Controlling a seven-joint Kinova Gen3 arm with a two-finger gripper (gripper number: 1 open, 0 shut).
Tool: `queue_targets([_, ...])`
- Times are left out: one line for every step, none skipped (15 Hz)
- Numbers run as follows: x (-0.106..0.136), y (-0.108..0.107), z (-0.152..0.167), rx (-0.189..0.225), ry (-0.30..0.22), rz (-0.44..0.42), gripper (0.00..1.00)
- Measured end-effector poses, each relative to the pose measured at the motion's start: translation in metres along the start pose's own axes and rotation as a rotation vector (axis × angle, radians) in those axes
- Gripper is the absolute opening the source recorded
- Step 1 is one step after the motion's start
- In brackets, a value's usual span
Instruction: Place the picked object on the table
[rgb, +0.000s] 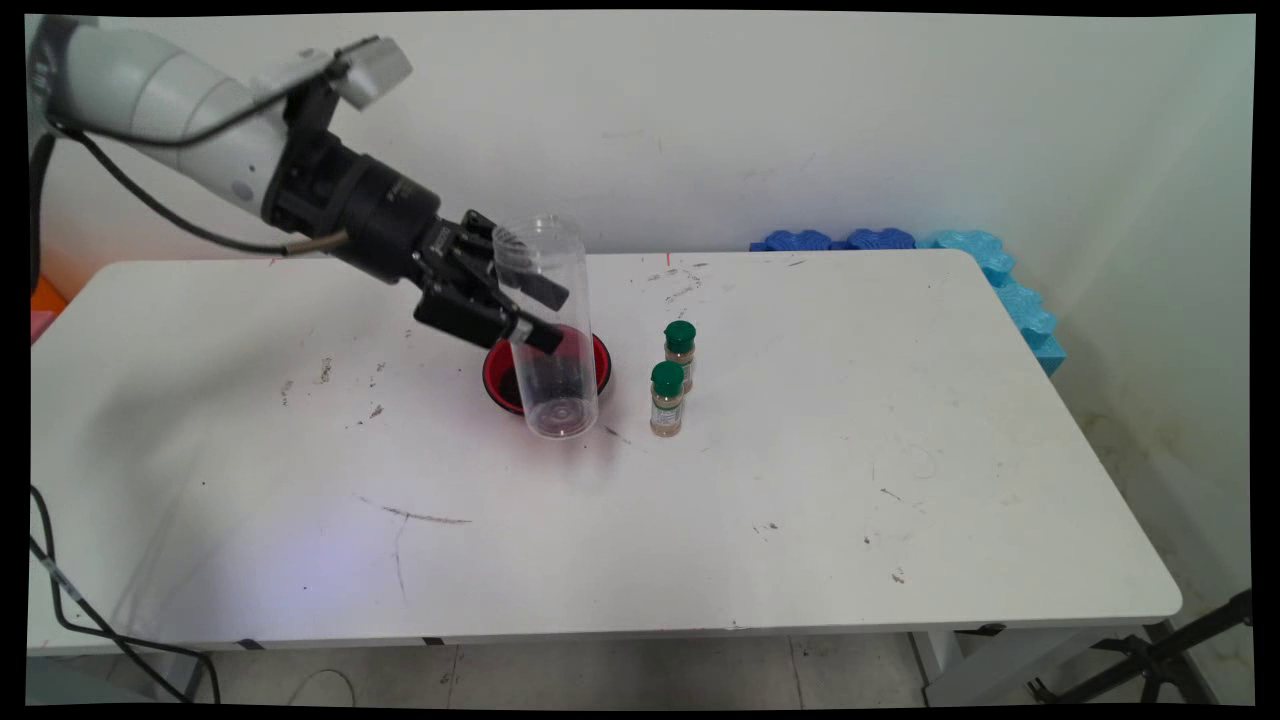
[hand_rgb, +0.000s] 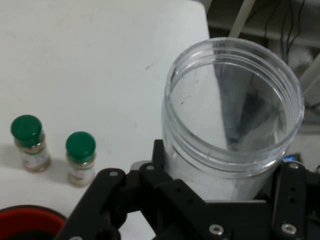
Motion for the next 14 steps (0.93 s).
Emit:
queue_targets([-0.002,0.001,0.004,0.010,-0.016,0.040,0.00])
queue_targets([-0.004,0.001,0.007,0.017,-0.028,0.070,0.00])
queue_targets([-0.006,0.001,0.011,0.026,-0.040,0.101,0.00])
queue_targets([-0.008,0.001,0.015,0.033,-0.050,0.123,0.00])
queue_targets([-0.012,0.002,0.020,0.039,-0.061,0.146,0.00])
queue_targets([-0.015,0.002,0.024,0.044,-0.069,0.159,0.00])
queue_targets([-0.018,0.003,0.028,0.047,-0.076,0.168,0.00])
queue_targets([-0.023,0.003,0.032,0.052,-0.084,0.176,0.00])
queue_targets([-0.027,0.004,0.037,0.056,-0.090,0.182,0.00])
queue_targets([-0.032,0.004,0.041,0.062,-0.095,0.186,0.00])
queue_targets([-0.035,0.005,0.045,0.068,-0.097,0.186,0.00])
queue_targets([-0.040,0.005,0.049,0.074,-0.098,0.183,0.00])
queue_targets([-0.044,0.005,0.054,0.081,-0.097,0.178,0.00])
queue_targets([-0.048,0.005,0.057,0.088,-0.094,0.170,0.00])
